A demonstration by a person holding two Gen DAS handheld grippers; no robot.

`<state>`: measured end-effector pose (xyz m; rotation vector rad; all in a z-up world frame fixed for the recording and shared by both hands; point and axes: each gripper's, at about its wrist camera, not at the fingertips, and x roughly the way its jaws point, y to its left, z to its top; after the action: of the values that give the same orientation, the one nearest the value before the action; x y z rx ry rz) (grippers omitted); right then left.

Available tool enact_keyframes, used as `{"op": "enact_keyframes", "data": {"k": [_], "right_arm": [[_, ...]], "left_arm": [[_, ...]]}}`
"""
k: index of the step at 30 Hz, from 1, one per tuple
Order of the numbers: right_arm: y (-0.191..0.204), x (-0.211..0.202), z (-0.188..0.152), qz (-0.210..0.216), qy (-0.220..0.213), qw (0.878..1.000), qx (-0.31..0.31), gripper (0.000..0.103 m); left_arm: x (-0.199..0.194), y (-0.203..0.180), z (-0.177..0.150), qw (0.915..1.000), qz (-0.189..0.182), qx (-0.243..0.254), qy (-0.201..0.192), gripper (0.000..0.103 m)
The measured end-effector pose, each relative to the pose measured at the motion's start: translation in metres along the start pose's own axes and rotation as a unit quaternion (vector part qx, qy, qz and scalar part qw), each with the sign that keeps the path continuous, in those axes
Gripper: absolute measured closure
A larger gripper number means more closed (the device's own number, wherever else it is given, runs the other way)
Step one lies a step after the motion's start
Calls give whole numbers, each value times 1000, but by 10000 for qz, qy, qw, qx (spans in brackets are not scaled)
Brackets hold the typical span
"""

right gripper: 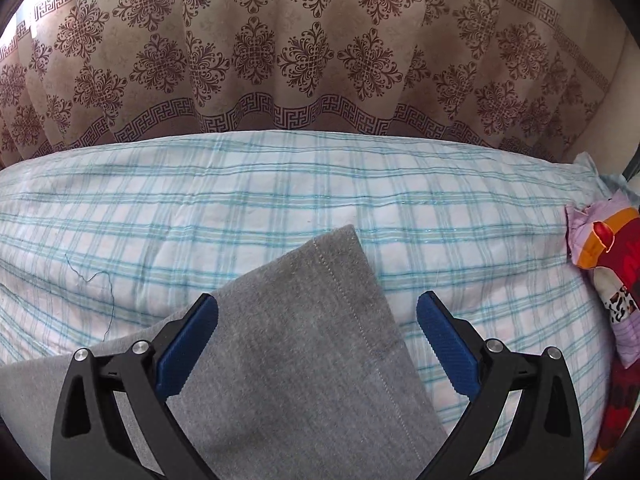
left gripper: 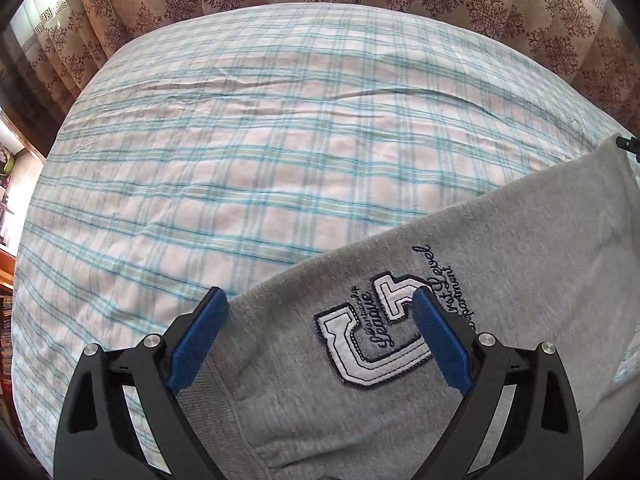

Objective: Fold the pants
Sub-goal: 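Close the right gripper on the pant-leg hem corner while the left gripper hovers over the waistband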

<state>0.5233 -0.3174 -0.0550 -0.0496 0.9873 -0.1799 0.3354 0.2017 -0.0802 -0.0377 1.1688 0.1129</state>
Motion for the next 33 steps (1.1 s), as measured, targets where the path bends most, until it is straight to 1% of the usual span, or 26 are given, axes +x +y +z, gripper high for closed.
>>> {"op": "enact_keyframes", "data": {"k": [4, 7, 11, 14, 16, 17, 19, 20, 22, 23, 24, 25, 28, 33], "right_arm": [[-2, 18, 7, 28, 57, 10000, 49, 5], [-3, 30, 6, 5, 164, 9998, 130, 5], [-10, 45, 2, 240, 319, 9986, 342, 5], [-12, 48, -1, 404, 285, 9978, 449, 12], [-10, 46, -3, 458, 234, 9979, 402, 27], [-8, 43, -4, 450, 206, 9982, 350, 31], [-8, 37, -4, 537, 203, 9979, 303, 60], [-10, 33, -4, 586, 217, 9975, 337, 66], [-16, 23, -4, 775, 186, 9959, 434, 84], [-19, 17, -4, 848, 135, 9952, 470, 87], [-22, 9, -4, 821, 67, 9953, 501, 88], [-26, 2, -4, 804, -6, 9953, 536, 89], [-38, -21, -6, 942, -196, 9930, 691, 89], [-42, -46, -16, 1002, -332, 9927, 588, 90]], "left_arm": [[12, 3, 0, 9999, -28, 121, 54, 8], [18, 3, 0, 9997, 19, 242, 47, 4], [26, 6, 4, 9997, -54, 218, 96, 3], [37, 12, 8, 9996, -80, 256, 123, 2], [40, 14, 9, 9996, -113, 245, 129, 2], [42, 14, 9, 9995, -123, 244, 130, 2], [43, 14, 10, 9995, -131, 274, 122, 2], [46, 13, 10, 9994, -140, 288, 116, 2], [50, 14, 10, 9994, -168, 281, 132, 2], [50, 15, 10, 9993, -171, 285, 143, 2], [51, 15, 10, 9993, -167, 303, 146, 2], [49, 14, 9, 9992, -157, 326, 144, 2], [48, 12, 9, 9990, -126, 415, 123, 2], [46, 7, 12, 9988, -105, 463, 121, 2]]}}
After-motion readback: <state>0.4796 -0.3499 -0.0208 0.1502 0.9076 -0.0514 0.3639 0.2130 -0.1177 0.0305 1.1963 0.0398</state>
